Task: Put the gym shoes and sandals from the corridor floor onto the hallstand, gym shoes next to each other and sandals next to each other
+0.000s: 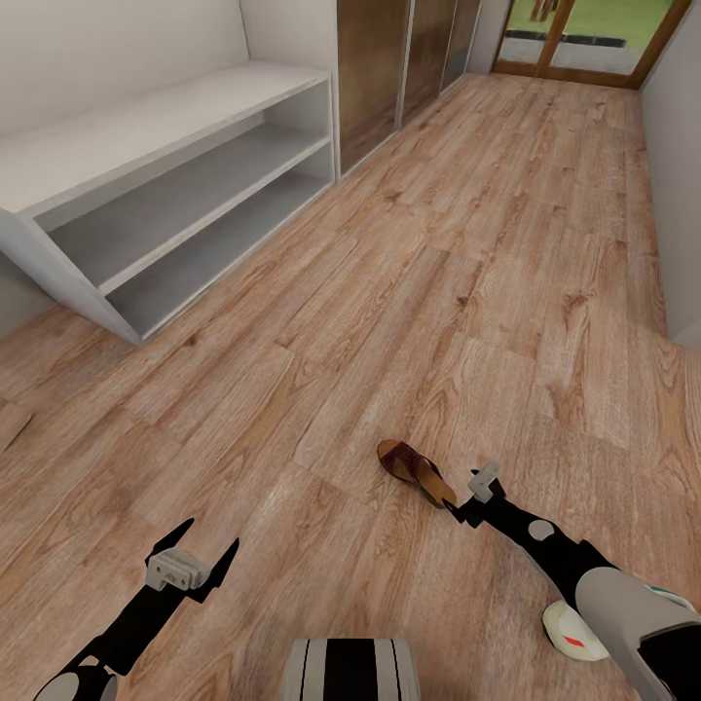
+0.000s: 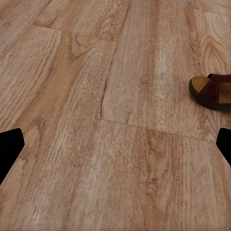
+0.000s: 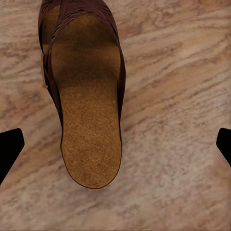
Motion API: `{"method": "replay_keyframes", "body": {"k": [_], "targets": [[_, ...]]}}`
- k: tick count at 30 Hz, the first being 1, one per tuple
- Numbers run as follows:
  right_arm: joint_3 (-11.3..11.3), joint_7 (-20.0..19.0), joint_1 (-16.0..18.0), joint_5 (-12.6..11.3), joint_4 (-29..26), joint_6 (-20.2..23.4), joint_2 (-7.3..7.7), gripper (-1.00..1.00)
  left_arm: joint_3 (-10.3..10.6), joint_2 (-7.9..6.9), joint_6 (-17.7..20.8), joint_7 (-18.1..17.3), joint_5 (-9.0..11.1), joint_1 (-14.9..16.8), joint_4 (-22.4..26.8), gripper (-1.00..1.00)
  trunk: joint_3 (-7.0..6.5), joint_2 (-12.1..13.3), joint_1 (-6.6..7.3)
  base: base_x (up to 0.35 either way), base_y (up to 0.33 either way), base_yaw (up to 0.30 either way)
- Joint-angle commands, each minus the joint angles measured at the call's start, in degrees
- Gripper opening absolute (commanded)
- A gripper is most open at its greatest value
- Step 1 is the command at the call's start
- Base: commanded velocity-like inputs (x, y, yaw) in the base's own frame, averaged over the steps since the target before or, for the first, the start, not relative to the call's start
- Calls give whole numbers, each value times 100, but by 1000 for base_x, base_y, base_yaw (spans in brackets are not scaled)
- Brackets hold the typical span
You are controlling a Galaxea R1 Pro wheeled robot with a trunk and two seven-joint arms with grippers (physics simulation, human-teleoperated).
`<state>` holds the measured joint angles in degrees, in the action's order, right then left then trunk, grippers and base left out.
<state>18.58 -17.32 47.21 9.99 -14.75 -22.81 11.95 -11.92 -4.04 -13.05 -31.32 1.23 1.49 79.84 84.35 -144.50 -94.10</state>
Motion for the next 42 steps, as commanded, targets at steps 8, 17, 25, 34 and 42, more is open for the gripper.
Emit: {"method": "replay_keyframes", "body": {"k": [8, 17, 25, 34, 42], "targets": [[-2, 0, 5, 12, -1, -3, -24, 100, 1, 4, -9, 2, -4, -3, -7, 100, 0, 0, 0, 0, 0, 0], [-3, 0, 2, 18, -1, -4, -40, 100, 4, 7, -12, 3, -7, -1, -11, 100, 0, 0, 0, 0, 0, 0], [-3, 0, 0, 20, -1, -4, -76, 100, 5, 15, -14, 3, -8, 0, -12, 100, 0, 0, 0, 0, 0, 0], [-5, 0, 7, -4, -7, -4, -130, 100, 6, 65, -19, -1, -9, 0, -18, 100, 0, 0, 0, 0, 0, 0], [-9, 5, 10, -15, -43, -4, -144, 100, 6, 78, -21, -4, -9, -1, -20, 100, 0, 0, 0, 0, 0, 0]]}}
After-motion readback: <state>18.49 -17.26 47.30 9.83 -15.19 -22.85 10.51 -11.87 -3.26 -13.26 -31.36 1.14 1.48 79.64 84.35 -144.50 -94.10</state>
